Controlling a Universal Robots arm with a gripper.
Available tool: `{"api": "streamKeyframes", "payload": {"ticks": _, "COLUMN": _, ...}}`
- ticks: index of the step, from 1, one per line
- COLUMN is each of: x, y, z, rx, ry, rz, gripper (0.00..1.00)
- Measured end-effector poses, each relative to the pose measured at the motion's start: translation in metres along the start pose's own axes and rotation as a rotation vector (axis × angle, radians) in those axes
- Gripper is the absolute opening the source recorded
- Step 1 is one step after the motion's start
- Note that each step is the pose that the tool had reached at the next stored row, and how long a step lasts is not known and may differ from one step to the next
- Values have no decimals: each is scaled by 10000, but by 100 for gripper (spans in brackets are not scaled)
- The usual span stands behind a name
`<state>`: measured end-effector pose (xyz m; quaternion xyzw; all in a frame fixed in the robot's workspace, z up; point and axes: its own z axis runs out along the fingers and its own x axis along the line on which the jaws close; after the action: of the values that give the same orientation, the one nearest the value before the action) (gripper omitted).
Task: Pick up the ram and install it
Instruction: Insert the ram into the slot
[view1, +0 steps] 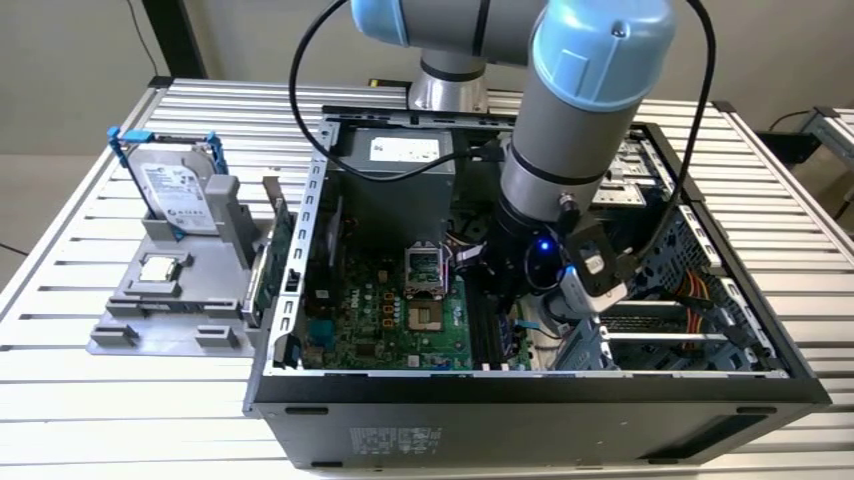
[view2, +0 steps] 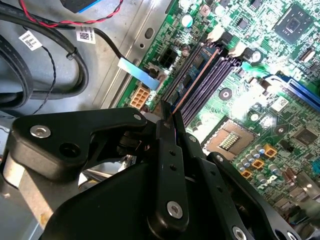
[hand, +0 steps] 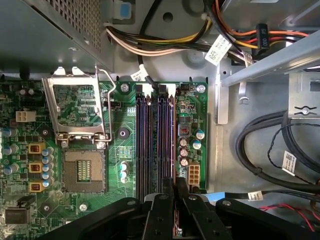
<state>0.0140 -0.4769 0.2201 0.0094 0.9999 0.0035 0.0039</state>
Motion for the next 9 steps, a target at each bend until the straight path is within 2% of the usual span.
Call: {"api": "streamKeyframes", "payload": {"ticks": 9, "x": 1, "y": 11, "z": 12, "rx": 2, "ry": 1, "rz": 1, "gripper": 0}}
